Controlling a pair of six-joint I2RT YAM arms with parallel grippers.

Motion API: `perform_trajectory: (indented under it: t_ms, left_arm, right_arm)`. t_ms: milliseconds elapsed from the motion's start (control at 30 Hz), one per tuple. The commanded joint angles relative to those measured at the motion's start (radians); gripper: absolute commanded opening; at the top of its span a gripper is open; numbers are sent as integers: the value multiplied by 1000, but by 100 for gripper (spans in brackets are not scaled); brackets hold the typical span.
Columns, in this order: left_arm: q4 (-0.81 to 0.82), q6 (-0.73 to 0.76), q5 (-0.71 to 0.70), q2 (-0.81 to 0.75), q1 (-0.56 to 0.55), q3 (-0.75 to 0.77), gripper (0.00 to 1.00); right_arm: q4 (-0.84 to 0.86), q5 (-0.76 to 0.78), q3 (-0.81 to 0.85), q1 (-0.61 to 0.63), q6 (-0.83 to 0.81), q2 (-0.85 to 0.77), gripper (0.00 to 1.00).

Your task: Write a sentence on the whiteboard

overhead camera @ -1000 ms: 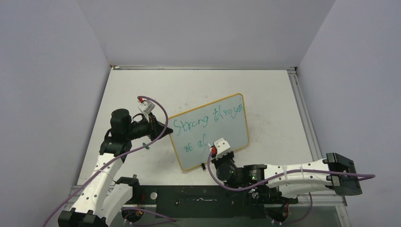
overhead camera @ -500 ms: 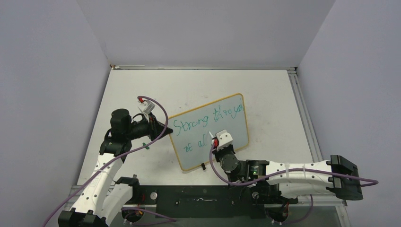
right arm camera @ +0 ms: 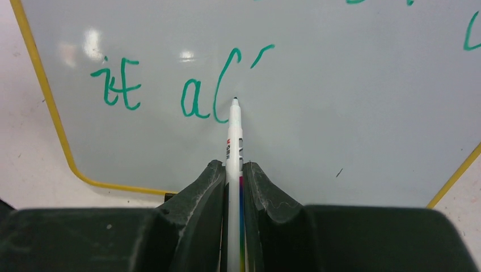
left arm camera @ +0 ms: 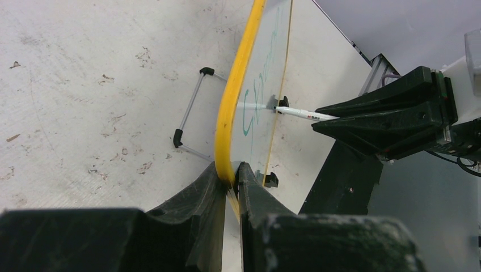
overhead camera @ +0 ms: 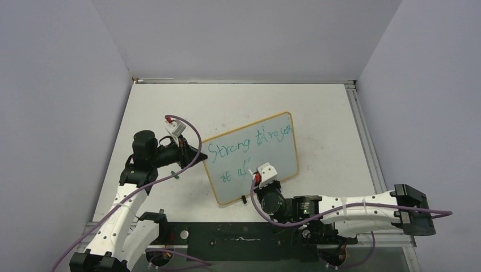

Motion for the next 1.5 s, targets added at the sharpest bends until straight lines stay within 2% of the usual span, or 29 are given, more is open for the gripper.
perform_trajectory:
  t_ms: [0,300,600,1000,1300,1467]
  left_arm:
    - [25,28,7,-8,-7,23,0]
    - [25,27,5,-13,-7,22,0]
    - [25,27,4,-13,-6,21,0]
    - [25,27,2,-11,-7,22,0]
    - [25,28,2,-8,-7,22,0]
    - [25,29,1,-8,-7,23,0]
  right_arm:
    - [-84,11,19,23,107,18,5]
    - [-111,56,22,28,116,13,5]
    - [2,60,35,30,10,-44,5]
    - [141,53,47,-30,-132,-1,5]
    - [160,10,41,-59,-135,31,5]
    - [116,-7,43,-60,-92,34,5]
